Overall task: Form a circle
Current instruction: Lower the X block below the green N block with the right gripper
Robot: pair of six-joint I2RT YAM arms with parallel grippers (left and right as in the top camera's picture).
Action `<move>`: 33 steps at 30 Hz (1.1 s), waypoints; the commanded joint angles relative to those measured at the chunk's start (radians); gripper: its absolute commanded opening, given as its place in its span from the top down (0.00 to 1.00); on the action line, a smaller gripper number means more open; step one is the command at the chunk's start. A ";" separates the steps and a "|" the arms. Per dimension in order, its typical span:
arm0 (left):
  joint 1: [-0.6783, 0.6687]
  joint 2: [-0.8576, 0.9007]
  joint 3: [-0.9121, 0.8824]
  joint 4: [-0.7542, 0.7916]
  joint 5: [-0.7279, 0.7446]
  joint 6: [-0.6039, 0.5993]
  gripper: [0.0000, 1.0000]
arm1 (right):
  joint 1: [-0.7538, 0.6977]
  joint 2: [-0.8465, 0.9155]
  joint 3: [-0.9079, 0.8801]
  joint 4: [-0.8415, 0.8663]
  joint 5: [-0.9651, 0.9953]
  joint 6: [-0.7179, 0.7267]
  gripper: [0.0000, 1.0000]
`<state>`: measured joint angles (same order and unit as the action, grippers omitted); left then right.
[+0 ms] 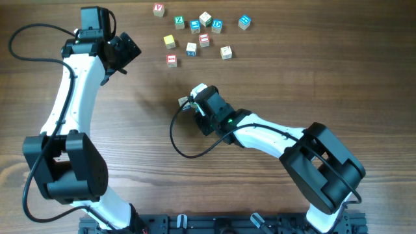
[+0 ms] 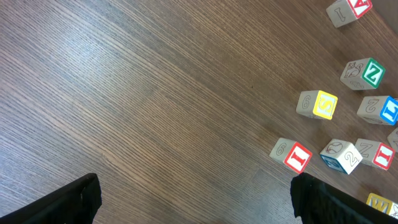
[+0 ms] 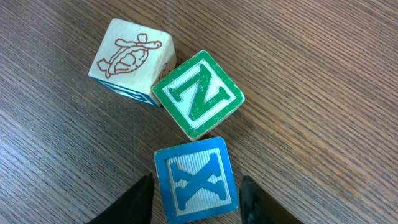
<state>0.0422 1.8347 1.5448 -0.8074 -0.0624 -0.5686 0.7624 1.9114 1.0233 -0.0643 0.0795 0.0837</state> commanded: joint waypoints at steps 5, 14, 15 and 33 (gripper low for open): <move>0.001 -0.006 0.009 0.002 -0.010 0.015 0.00 | -0.004 0.014 0.002 -0.008 -0.015 -0.002 0.64; 0.001 -0.006 0.009 0.002 -0.010 0.015 0.00 | -0.004 -0.006 0.003 -0.027 -0.024 0.107 0.65; 0.001 -0.006 0.009 0.002 -0.010 0.015 0.00 | -0.004 -0.011 0.003 -0.027 -0.024 0.117 0.65; 0.001 -0.006 0.009 0.002 -0.010 0.015 0.00 | -0.001 -0.025 0.003 -0.063 -0.059 0.230 0.57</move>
<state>0.0422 1.8347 1.5448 -0.8070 -0.0624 -0.5686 0.7624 1.9018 1.0233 -0.1337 0.0444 0.2989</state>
